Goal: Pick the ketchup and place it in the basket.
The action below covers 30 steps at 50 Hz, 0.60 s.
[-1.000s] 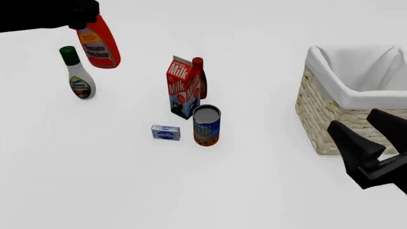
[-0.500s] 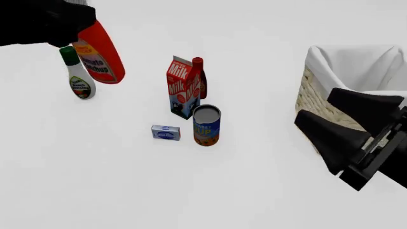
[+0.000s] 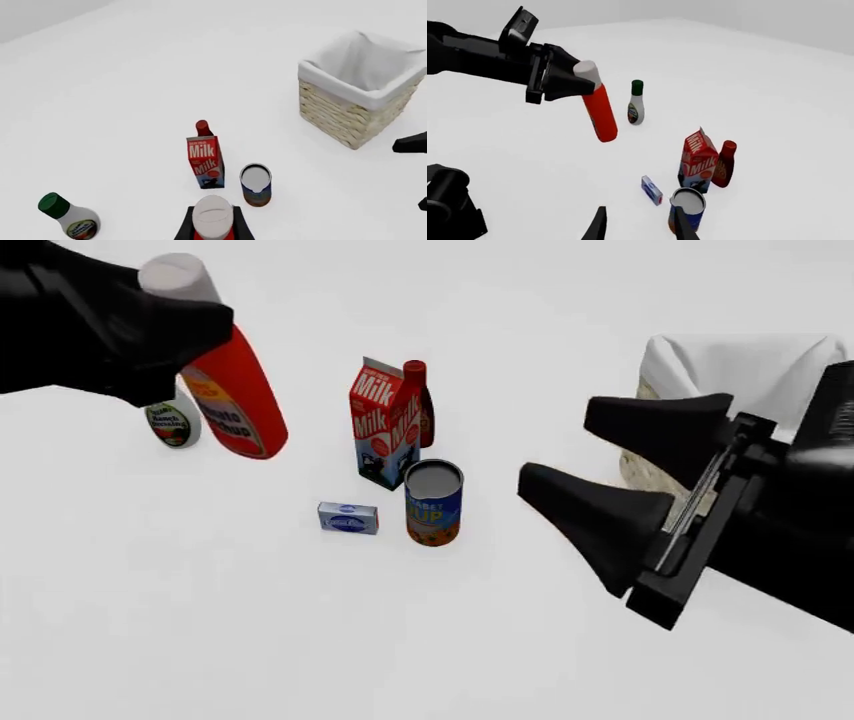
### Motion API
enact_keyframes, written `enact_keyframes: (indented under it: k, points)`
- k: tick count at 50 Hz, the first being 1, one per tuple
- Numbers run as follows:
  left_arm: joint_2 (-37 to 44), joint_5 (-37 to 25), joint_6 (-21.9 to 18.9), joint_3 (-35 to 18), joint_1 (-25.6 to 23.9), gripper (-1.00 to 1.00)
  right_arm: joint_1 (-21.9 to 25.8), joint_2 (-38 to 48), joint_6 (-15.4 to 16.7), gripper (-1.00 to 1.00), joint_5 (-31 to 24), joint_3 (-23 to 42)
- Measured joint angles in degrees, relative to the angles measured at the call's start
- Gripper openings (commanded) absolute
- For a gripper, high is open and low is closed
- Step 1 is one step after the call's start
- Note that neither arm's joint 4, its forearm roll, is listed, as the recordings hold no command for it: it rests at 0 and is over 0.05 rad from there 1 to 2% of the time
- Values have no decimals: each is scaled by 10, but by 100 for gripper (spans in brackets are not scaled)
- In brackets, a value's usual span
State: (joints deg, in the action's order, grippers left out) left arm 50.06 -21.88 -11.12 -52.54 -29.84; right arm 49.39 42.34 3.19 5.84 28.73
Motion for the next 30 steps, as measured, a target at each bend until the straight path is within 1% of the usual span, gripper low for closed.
enact_keyframes:
  k: [7,14,22,30]
  points:
    - [-3,0,-7,6,-13,-100,20,36,11,100,0,23]
    - [-1,-1,-10,6,-24,-100,34,69,14,100,7,42]
    - [4,-3,-10,3,-36,-100,43,104,16,100,26,58]
    - [10,-5,-10,-2,-46,-100,44,138,25,100,50,72]
